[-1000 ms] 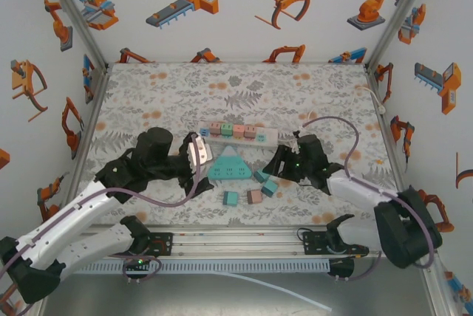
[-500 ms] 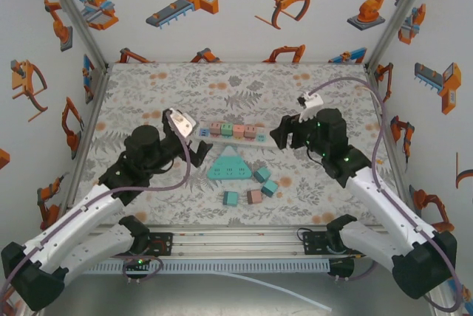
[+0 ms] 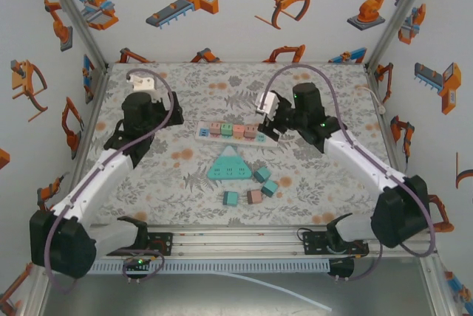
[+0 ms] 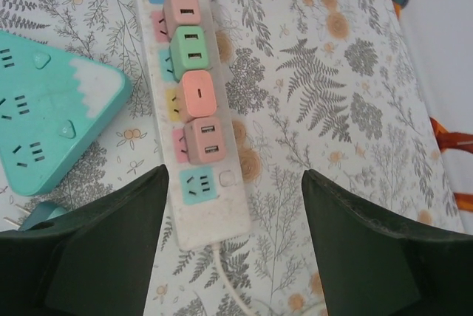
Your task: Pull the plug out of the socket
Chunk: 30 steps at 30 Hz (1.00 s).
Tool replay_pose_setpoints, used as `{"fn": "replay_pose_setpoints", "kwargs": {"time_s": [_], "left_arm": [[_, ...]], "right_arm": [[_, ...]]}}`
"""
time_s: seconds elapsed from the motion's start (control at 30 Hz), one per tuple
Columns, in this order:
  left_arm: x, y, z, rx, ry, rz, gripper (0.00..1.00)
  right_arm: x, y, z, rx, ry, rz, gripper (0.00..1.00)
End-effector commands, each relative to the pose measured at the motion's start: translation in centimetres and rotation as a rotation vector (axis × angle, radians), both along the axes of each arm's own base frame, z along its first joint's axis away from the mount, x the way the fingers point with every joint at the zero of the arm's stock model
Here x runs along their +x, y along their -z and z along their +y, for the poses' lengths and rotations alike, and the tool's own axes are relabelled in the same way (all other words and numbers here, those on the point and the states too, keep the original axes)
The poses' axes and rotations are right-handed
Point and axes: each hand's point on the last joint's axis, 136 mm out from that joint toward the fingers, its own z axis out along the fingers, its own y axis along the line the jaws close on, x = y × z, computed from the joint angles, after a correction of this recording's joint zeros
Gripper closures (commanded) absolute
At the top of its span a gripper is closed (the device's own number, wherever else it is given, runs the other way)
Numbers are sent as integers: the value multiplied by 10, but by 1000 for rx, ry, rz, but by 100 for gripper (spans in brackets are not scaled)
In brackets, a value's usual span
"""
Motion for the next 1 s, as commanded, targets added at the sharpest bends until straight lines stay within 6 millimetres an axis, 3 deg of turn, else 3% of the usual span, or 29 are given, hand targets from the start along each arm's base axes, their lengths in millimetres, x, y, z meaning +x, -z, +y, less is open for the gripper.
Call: {"fn": "replay_pose_setpoints", "kwargs": {"time_s": [0.0, 0.27, 0.53, 0.73, 0.97], "left_arm": [[5, 33, 3, -127, -51, 207, 0], [42, 76, -18, -247, 68, 342, 15], [58, 124, -44, -280, 187, 528, 22], [57, 154, -67, -318, 273, 635, 27], [46, 181, -88, -268, 347, 733, 38]], "right_arm": [[-5, 11, 16, -7, -109, 82, 36], [21, 48, 33, -8, -76, 279, 40], [29, 86, 38, -38, -67, 367, 44], [34, 109, 39, -49, -50, 396, 51], [36, 118, 36, -64, -28, 385, 65]]}}
